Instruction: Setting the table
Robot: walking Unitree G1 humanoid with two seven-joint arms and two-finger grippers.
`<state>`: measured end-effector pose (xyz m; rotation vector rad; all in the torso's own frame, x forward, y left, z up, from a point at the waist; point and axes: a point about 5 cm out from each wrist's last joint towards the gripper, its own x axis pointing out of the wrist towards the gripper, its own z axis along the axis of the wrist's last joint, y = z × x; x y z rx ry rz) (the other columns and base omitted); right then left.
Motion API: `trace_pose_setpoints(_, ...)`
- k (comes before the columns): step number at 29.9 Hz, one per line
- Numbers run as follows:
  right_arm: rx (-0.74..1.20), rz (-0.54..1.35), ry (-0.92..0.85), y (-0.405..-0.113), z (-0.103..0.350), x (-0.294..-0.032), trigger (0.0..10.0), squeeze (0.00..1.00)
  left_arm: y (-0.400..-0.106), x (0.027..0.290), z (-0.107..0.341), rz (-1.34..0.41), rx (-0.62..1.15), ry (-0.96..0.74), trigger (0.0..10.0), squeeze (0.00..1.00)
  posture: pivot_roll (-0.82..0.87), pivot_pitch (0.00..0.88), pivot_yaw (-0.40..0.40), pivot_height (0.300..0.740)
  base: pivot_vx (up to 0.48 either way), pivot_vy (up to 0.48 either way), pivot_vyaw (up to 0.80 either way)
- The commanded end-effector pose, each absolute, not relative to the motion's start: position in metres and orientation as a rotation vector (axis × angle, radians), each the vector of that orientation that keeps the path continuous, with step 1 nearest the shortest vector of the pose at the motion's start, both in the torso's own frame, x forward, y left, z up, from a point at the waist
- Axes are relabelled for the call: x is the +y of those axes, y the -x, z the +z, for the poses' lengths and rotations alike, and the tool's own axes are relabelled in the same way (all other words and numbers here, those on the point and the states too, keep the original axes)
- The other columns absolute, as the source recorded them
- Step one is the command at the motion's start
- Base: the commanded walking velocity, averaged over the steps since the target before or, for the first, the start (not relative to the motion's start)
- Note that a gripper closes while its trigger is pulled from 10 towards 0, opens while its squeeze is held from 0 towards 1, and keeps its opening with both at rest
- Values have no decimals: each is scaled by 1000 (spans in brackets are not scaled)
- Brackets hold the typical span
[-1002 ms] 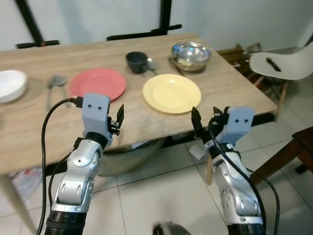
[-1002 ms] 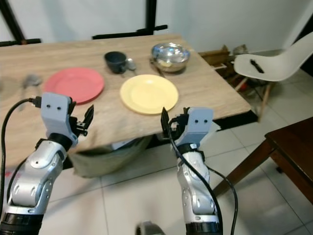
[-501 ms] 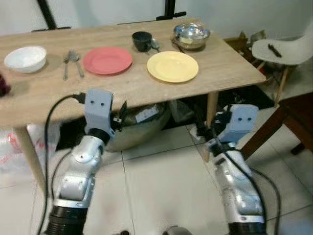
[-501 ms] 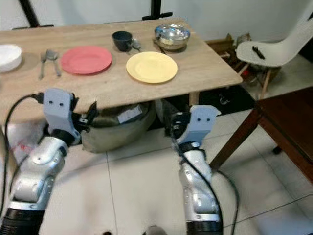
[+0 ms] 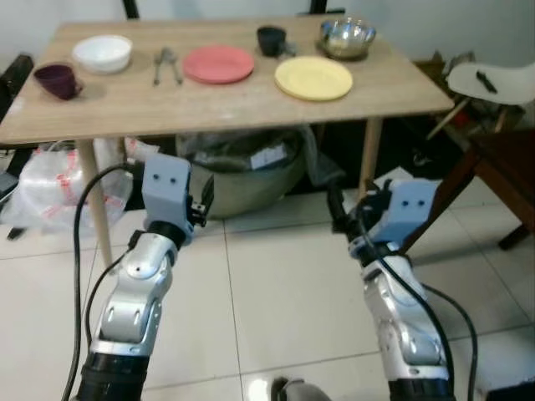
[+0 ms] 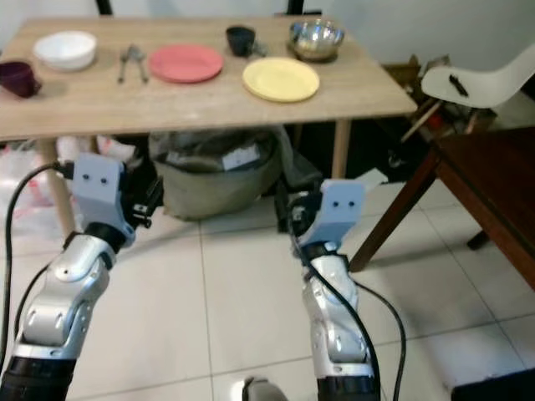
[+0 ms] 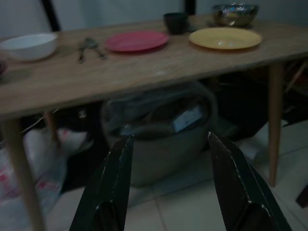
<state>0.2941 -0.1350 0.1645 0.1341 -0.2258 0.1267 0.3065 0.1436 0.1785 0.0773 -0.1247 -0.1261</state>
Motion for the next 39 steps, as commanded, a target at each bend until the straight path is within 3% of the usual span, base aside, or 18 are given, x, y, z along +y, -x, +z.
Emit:
trace_pose_setpoints(1,-222,119,-130,-294,163,-138,10000,0,-306,142,175,-129,-114,-84,10000,200,-162,0,66,740,-382,0,0)
trace_pose_setpoints(29,-220,119,-131,-293,163,-138,10000,0,-307,143,174,-121,-109,-84,10000,200,-162,0,64,740,-353,0,0)
trace_pose_setpoints(39,-219,118,-132,-293,162,-137,10000,0,-308,142,173,-121,-93,-71,10000,180,-163,0,67,740,0,0,0)
